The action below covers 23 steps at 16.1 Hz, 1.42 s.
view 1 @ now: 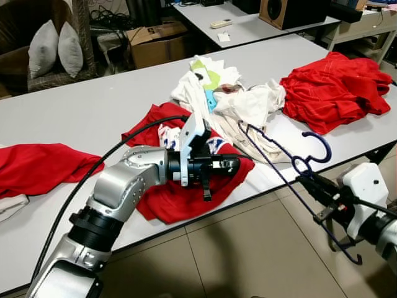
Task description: Hang hanger
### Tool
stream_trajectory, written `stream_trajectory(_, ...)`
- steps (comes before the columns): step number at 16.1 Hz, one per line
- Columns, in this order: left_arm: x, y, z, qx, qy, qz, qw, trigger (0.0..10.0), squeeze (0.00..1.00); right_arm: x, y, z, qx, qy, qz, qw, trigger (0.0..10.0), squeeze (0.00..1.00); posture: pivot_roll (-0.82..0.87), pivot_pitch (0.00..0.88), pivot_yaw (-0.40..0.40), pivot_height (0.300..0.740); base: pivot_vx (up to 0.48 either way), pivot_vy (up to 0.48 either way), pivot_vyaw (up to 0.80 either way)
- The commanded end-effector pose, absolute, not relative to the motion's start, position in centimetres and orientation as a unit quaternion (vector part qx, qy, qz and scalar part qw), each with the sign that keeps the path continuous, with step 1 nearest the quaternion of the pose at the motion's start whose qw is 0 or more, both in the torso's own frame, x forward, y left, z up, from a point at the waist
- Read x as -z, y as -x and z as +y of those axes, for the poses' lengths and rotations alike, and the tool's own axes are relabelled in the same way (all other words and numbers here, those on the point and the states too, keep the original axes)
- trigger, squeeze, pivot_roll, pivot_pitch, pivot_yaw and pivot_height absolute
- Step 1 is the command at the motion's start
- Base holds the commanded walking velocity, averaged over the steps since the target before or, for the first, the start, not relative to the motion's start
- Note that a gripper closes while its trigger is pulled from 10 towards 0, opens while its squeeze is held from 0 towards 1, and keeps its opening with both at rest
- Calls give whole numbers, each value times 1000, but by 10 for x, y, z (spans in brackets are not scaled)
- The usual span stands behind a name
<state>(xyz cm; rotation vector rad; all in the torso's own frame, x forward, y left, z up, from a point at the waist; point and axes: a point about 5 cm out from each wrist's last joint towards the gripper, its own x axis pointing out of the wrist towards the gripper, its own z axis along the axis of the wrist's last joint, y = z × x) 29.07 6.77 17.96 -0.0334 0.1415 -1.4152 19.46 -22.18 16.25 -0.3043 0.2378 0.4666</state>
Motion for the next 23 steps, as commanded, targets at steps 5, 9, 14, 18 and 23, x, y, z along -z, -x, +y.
stream_trajectory(5, -165, -288, 94, 646, -52, 123, 751, 10000, 1000, -162, -191, -223, -228, 161, 121, 953, 10000, 0, -189, 0, 96, 740, 0, 0, 0)
stream_trajectory(9, -170, -293, 113, 633, -42, 110, 765, 10000, 1000, -164, -193, -227, -222, 167, 118, 953, 10000, 0, -189, 0, 97, 740, 0, 0, 0)
stream_trajectory(14, -173, -331, 161, 474, -98, 121, 867, 10000, 1000, -168, -199, -227, -214, 167, 102, 957, 10000, 0, -190, 0, 93, 740, 0, 0, 0)
stream_trajectory(18, -166, -354, 187, 337, -109, 138, 925, 10000, 1000, -168, -205, -227, -194, 161, 93, 963, 10000, 0, -190, 0, 96, 740, 0, 0, 0)
stream_trajectory(23, -154, -342, 157, 421, -83, 132, 894, 10000, 1000, -180, -216, -253, -69, 153, 57, 984, 10000, 0, -198, 0, 121, 740, 0, 0, 0)
